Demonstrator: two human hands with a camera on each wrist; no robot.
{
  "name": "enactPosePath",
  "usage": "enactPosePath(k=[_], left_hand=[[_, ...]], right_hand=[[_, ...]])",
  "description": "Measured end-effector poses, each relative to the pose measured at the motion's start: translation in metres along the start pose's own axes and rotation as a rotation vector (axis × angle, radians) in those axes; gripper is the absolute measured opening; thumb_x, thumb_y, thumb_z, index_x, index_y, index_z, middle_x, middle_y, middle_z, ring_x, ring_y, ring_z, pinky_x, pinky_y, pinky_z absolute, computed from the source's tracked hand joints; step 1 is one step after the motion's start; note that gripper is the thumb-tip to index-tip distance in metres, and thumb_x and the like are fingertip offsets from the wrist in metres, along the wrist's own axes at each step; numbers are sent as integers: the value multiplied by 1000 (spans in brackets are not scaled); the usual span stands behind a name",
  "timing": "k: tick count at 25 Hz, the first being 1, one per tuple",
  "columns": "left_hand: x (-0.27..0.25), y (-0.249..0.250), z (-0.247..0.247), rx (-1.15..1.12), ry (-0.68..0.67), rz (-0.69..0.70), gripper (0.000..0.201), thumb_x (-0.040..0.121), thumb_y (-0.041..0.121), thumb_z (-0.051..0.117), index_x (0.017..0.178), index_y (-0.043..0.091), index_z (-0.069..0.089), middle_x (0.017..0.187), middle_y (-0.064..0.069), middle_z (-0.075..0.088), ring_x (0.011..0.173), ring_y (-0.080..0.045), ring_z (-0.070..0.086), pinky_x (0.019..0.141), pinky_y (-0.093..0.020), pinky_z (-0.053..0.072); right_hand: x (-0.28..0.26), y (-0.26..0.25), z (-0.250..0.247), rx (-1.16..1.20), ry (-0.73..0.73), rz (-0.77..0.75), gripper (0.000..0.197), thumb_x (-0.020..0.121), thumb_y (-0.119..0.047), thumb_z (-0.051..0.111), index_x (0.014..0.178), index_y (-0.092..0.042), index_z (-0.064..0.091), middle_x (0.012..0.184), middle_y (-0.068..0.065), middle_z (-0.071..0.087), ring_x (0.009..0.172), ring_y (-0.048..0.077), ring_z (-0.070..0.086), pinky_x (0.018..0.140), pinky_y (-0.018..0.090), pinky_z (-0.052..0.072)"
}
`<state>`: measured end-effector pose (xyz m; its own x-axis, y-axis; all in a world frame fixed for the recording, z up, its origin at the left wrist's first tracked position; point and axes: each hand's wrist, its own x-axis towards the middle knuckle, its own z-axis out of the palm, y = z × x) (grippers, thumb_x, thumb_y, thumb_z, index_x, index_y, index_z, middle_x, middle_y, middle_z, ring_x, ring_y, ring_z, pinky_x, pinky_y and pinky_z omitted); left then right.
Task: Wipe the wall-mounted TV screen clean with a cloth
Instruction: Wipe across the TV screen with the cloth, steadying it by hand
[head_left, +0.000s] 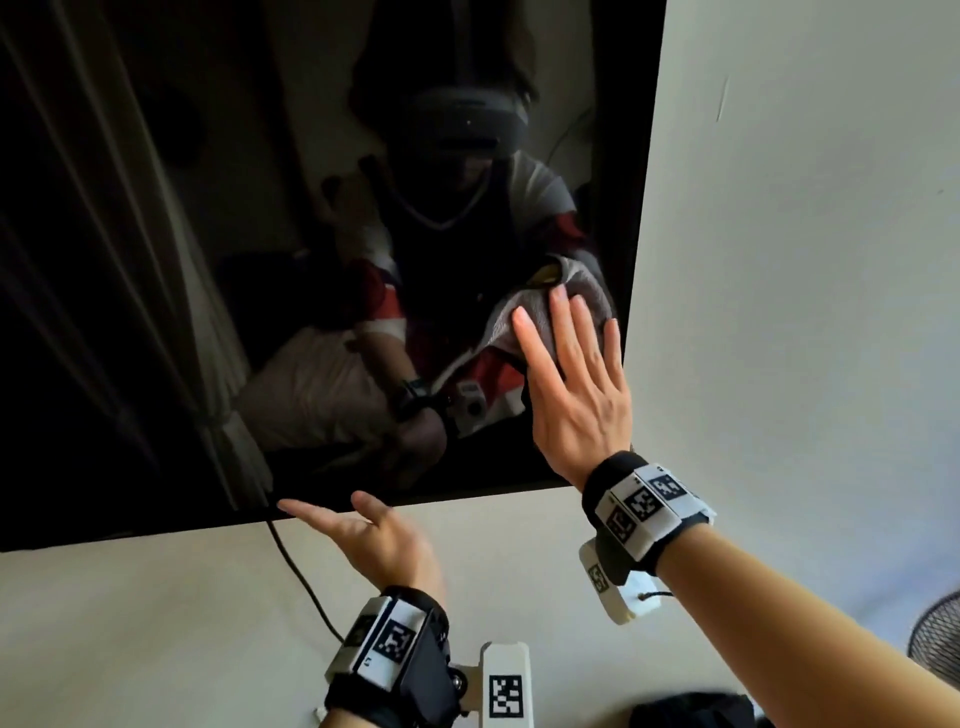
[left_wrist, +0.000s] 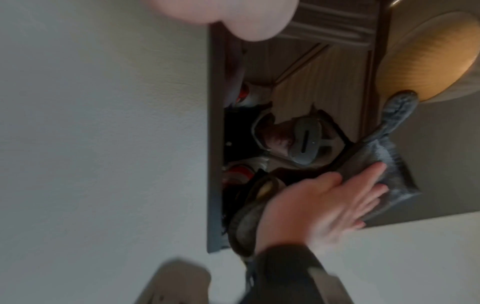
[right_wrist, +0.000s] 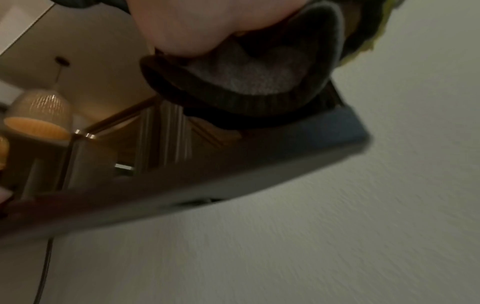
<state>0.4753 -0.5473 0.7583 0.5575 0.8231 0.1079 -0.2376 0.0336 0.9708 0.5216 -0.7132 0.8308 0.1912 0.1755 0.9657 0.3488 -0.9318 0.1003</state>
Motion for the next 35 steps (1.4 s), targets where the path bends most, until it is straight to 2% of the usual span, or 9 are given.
enactPosePath(k=[3, 5, 10, 16, 19, 22, 27, 31, 35], left_hand=[[-23, 46, 4, 86, -108, 511, 74, 104, 28, 47, 158, 37, -1, 168, 2, -7, 154, -17, -7, 125, -39, 0], [-23, 79, 16, 199, -216, 829, 78, 100, 43, 51, 157, 40, -2, 165, 7, -13, 150, -12, -19, 122, -37, -9], [12, 98, 33, 728, -281, 1212, 94, 87, 70, 52, 160, 30, 10, 167, -11, 1, 151, -31, -17, 113, -69, -9], [25, 129, 52, 925, -303, 1311, 121, 71, 85, 49, 160, 21, -1, 168, -4, -7, 152, -26, -18, 112, -72, -8], [29, 127, 49, 939, -327, 1319, 120, 73, 84, 51, 160, 24, -6, 167, -2, -9, 154, -27, -11, 115, -71, -4], [28, 128, 48, 970, -328, 1310, 116, 76, 90, 38, 160, 23, -6, 168, -1, -11, 154, -26, -11, 117, -67, -6], [26, 130, 46, 980, -366, 1296, 113, 77, 91, 31, 161, 21, 2, 169, -2, -5, 155, -27, -3, 118, -67, -3], [26, 132, 49, 960, -406, 1276, 115, 74, 93, 29, 161, 20, 8, 169, -2, -2, 154, -28, 0, 118, -62, -9], [27, 131, 49, 940, -442, 1261, 116, 72, 92, 34, 161, 20, 10, 169, -3, 3, 155, -26, -3, 119, -63, -6]], right_hand=[[8, -2, 0, 25, 27, 60, 64, 96, -12, 47, 152, -24, 20, 155, 10, 21, 149, 20, 8, 121, 44, 10], [5, -3, 1, 24, 6, 81, 68, 94, -11, 51, 152, -25, 20, 155, 10, 21, 149, 19, 5, 122, 43, 7], [31, -7, -5, 63, 63, 172, 62, 95, -8, 47, 150, -23, 24, 156, 9, 19, 148, 20, 8, 122, 43, 8], [57, -14, -10, 100, 104, 283, 58, 97, -7, 43, 150, -20, 26, 158, 11, 16, 149, 20, 4, 122, 48, 10], [84, -14, -16, 110, 90, 300, 57, 98, -10, 39, 152, -22, 25, 159, 13, 16, 150, 22, 5, 122, 48, 9], [146, -5, -26, 113, 166, 329, 54, 99, -11, 37, 152, -20, 28, 160, 13, 17, 149, 26, 10, 122, 47, 8], [156, -12, -31, 103, 86, 334, 57, 101, -14, 37, 154, -23, 19, 162, 10, 10, 150, 22, 3, 122, 47, 8], [246, 4, -47, 91, 201, 315, 57, 100, -15, 35, 155, -22, 20, 162, 10, 11, 150, 23, 5, 123, 43, 4], [224, -6, -39, 78, 164, 340, 57, 101, -16, 35, 155, -23, 17, 162, 9, 9, 150, 22, 2, 123, 43, 5]])
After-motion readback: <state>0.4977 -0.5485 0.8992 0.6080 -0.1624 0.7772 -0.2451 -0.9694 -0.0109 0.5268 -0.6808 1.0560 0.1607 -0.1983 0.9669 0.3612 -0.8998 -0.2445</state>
